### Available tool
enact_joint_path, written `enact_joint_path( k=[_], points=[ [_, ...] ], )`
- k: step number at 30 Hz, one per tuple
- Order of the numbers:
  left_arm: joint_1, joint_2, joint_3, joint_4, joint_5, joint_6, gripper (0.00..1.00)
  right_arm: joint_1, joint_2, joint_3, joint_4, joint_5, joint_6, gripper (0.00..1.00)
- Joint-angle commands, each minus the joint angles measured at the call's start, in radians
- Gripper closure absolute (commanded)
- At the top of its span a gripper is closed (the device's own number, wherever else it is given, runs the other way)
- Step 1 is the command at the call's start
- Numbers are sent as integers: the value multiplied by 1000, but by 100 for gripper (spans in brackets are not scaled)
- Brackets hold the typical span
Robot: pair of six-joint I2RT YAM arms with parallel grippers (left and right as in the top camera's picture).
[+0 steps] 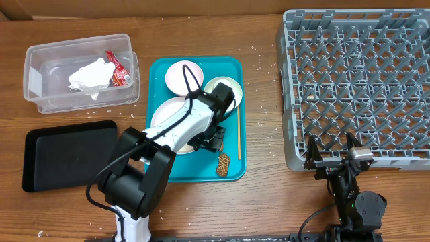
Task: Sort waste into correct bins and load items into the dishwasher
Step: 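Lift the rice plate and carry it left toward the black tray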
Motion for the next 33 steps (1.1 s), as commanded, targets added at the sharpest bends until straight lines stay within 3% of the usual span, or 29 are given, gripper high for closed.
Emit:
enact_joint_path(
  k=[1, 4, 9, 20, 25, 33],
  points=[
    [-1, 1, -24, 13, -27, 19, 66, -6, -1, -10, 5, 9, -4, 0],
    [-1, 1, -25, 17, -27, 19, 73, -6, -1, -10, 5, 9, -4, 0],
    [-1, 1, -25, 14, -27, 19, 95, -6, -1, -10, 5, 9, -4, 0],
    [-1, 1, -11, -60, -41, 0, 96, -6, -1, -10, 5, 9, -3, 0],
    [-1, 1, 105, -209, -117, -58, 96, -6, -1, -10, 5, 9, -4, 0],
    [-1, 1, 254, -319, -126, -64, 96, -6, -1, -10, 5, 9, -4, 0]
  ],
)
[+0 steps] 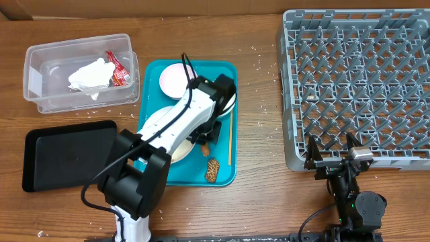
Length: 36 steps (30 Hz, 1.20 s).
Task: Sort waste into correct bins and load items into the dishwasher
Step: 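Lift the rice plate and carry it left toward the black tray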
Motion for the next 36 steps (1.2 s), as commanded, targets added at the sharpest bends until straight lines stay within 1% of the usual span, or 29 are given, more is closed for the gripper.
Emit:
enact_joint_path(
  k=[1, 6, 11, 15, 21, 27, 30, 36],
  points=[
    [-2, 2, 79, -38, -27, -27, 96, -6, -1, -10, 4, 10, -3, 0],
    [0, 2, 158, -157, -124, -117, 96, -6, -1, -10, 4, 10, -3, 0],
    [15, 2, 219, -233, -131, -160, 96, -6, -1, -10, 4, 10, -3, 0],
    [47, 1, 239, -264, -153, -192, 96, -6, -1, -10, 4, 10, -3, 0],
    [138, -5, 245, -289, -152, -197, 96, -6, -1, -10, 4, 10, -3, 0],
    [259, -41, 245, -297, -139, -197, 96, -6, -1, -10, 4, 10, -3, 0],
    [325, -82, 245, -290, -101, -193, 96, -6, -1, -10, 4, 10, -3, 0],
    [457, -159, 245, -240, 10, -120, 96, -6, -1, -10, 4, 10, -3, 0]
  ],
)
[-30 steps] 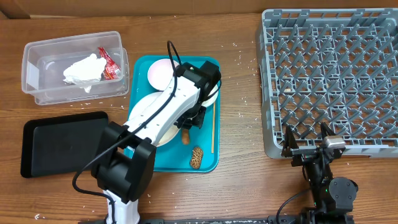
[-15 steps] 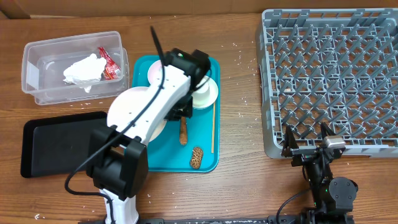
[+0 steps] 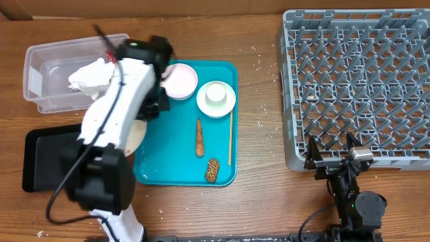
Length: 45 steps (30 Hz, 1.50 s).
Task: Sort waste into correct bins and load items into the dishwasher
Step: 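Lift the rice plate and carry it left toward the black tray, then tilt the plate to pour the rice onto the black tray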
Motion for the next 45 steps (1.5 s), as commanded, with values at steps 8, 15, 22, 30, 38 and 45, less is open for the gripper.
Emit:
enact_joint_path(
  k=[8, 15, 22, 30, 38, 45],
  points=[
    [264, -84, 18, 59, 225, 121, 96, -5, -1, -10, 5, 9, -3, 0],
    [382, -84, 12, 79, 293, 159, 96, -6, -1, -10, 5, 9, -3, 0],
    [464, -84, 5, 96, 388, 208, 96, -5, -1, -10, 5, 9, -3, 0],
    [544, -84, 3, 98, 565, 290, 96, -6, -1, -10, 5, 9, -3, 0],
    [646, -84, 3, 74, 722, 370, 96, -6, -1, -10, 5, 9, -3, 0],
    [764, -84, 3, 52, 861, 446, 96, -6, -1, -10, 5, 9, -3, 0]
  ],
)
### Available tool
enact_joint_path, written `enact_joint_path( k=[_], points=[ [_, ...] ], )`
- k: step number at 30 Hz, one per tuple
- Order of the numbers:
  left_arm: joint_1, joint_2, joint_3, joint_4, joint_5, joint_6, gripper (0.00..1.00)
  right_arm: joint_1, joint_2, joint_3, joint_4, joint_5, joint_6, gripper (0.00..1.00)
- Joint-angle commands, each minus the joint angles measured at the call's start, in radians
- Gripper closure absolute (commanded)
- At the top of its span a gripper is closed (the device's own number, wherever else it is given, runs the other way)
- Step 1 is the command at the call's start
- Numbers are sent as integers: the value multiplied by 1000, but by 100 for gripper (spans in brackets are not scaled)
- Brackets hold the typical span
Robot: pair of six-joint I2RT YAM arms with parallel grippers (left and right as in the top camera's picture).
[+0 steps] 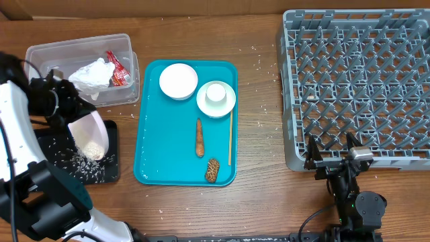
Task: Sort waste into correct bins and load items into the dishwasher
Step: 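Tilt the plate to pour the rice onto the black tray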
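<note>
My left gripper [70, 113] is shut on the rim of a white plate [91, 134], which is tilted over the black tray [111, 168] at the left. Rice lies in the plate's low end, and loose rice grains [79, 163] are scattered on the black tray. The teal tray [158, 154] holds a small white dish [178, 81], a cup on a saucer [216, 98], an orange-brown stick of food [199, 138], a chopstick [230, 138] and a brown snack [213, 169]. My right gripper [331, 149] stands open at the front edge of the grey dish rack [356, 81].
A clear plastic bin [40, 70] at the back left holds crumpled white paper [91, 72] and a red wrapper [118, 68]. Crumbs dot the wooden table between the teal tray and the rack.
My left arm has moved from the teal tray's left edge to the far left with the plate. The plate is now tilted over the black tray, and rice lies scattered there.
My left gripper was first down on the big white plate in the teal tray. Then the tray had shifted a little left and forward. Then the plate was off at the tray's left edge, and now it hangs tipped over the black tray. The right arm stayed still.
</note>
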Motion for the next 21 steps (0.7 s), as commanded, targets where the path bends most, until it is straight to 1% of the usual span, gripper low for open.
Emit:
enact_joint_path(
  k=[1, 5, 11, 15, 18, 21],
  points=[
    [56, -19, -2, -11, 111, 69, 96, -5, -1, -10, 5, 9, -3, 0],
    [108, -19, -2, -15, 205, 94, 96, -5, -1, -10, 5, 9, -3, 0],
    [168, -19, -2, -42, 280, 99, 96, -5, -1, -10, 5, 9, -3, 0],
    [196, -19, -2, -52, 361, 118, 96, -5, -1, -10, 5, 9, -3, 0],
    [224, -19, -2, -4, 363, 117, 96, -5, -1, -10, 5, 9, -3, 0],
    [250, -19, -2, -47, 394, 105, 96, -6, -1, -10, 5, 9, -3, 0]
  ],
)
